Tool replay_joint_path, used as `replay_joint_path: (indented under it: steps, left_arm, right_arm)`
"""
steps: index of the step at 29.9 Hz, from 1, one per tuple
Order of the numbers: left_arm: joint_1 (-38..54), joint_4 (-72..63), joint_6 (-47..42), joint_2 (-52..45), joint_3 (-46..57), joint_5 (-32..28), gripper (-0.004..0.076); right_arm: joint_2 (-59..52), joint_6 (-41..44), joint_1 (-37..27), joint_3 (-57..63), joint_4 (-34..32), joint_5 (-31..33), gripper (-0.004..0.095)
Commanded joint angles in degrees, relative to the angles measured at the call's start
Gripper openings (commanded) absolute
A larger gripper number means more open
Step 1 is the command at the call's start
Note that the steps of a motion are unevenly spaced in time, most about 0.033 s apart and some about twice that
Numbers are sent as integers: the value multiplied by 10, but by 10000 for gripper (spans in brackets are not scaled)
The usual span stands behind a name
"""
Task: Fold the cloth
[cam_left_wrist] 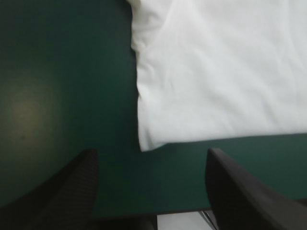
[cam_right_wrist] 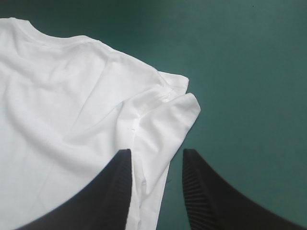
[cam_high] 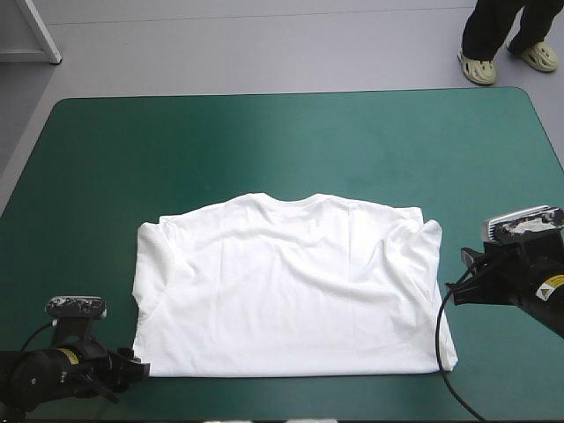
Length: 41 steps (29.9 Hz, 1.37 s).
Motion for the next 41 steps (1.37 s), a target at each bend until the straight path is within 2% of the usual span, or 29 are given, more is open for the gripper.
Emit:
replay_joint_path:
  steps: [1, 8, 19, 27, 29, 31, 34, 41]
  left_arm:
    - [-1, -30, -7, 11, 19, -12, 470]
    - [-1, -36, -6, 55, 26, -41, 469]
    - [-1, -50, 22, 194, 25, -76, 469]
    - [-1, -47, 59, 288, 25, -65, 461]
    - [-1, -47, 68, 291, 25, -67, 407]
    - [-1, -49, 74, 290, 25, -69, 269]
    - [-1, -48, 94, 290, 24, -75, 20]
    - [-1, -47, 98, 290, 24, -86, 19]
  right_arm:
    - [-1, 0, -5, -12, 12, -41, 324]
    - [-1, 0, -5, -12, 14, -57, 323]
    - [-1, -1, -5, -12, 17, -57, 323]
    - [-1, -3, -5, -12, 20, -57, 323]
    - [-1, -3, -5, -12, 17, -52, 323]
    - [-1, -3, -5, -12, 3, -38, 323]
    - [-1, -3, -5, -8, -18, -8, 323]
    - [-1, 24, -5, 63, -12, 41, 323]
